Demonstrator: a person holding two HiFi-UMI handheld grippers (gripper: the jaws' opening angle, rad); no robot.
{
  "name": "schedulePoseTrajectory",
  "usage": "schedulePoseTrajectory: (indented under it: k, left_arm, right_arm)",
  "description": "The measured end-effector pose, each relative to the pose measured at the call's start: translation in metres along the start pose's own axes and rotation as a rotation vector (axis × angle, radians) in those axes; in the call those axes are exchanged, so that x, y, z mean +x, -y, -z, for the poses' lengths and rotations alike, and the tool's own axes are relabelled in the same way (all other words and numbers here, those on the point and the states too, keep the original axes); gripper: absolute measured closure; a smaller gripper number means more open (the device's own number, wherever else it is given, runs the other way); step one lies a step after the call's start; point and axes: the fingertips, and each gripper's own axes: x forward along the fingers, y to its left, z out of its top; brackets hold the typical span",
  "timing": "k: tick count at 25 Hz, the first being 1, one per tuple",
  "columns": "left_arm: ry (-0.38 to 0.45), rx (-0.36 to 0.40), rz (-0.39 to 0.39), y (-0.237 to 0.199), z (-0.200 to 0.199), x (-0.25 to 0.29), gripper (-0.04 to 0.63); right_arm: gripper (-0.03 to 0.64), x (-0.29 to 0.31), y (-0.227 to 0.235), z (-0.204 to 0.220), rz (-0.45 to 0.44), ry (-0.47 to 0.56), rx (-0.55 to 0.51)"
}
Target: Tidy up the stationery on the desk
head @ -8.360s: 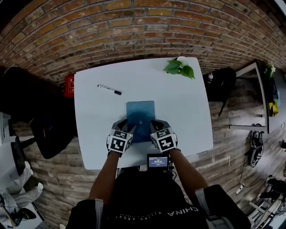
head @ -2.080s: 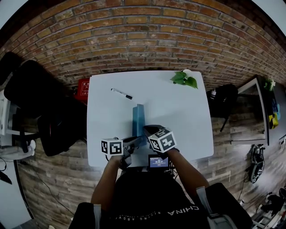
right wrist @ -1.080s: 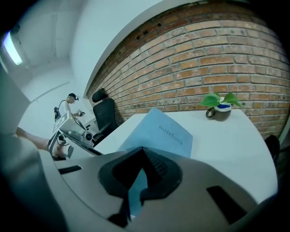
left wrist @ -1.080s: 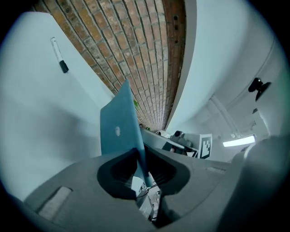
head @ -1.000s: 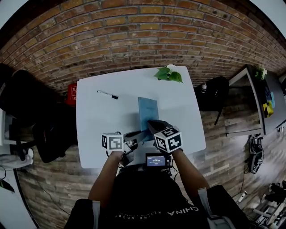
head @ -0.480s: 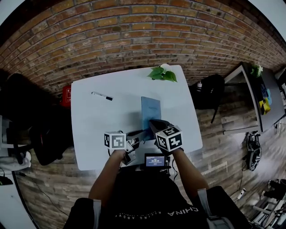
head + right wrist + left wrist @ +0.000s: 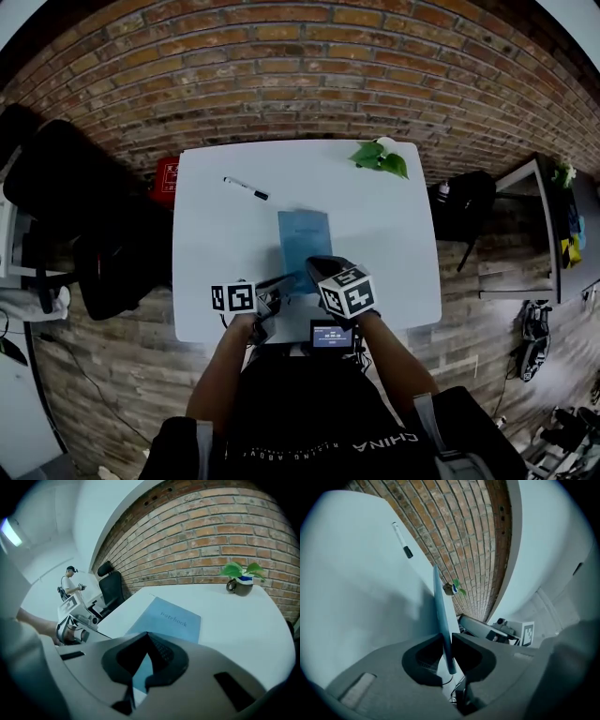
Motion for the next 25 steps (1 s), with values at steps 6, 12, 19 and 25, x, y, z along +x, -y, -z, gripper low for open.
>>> schedulePoseTrajectory:
  k: [6, 12, 19, 25]
  left_arm:
    - [-0.021, 0.000, -0.130, -0.036, -0.003, -0.009, 0.531]
    - [-0.068, 0.054, -0.245, -0.054, -0.001, -0.010, 0.521]
    - [-0.070, 0.239, -0.375, -0.058, -0.006, -0.032, 0.499]
    - [-0.039, 0.330, -0.301, -0.033, 0.006, -0.038, 0.504]
  right_arm:
    - [0.607, -0.001, 0.000, 0.003, 0.001, -0.006, 0.017]
    - [0.607, -0.008, 0.006, 0.010, 0.011, -0.005, 0.044]
    - [0.607, -0.013, 0.011, 0.014, 0.014, -0.002, 0.052]
    - [0.607, -0.017, 0.010, 0.016, 0.006, -0.008, 0.032]
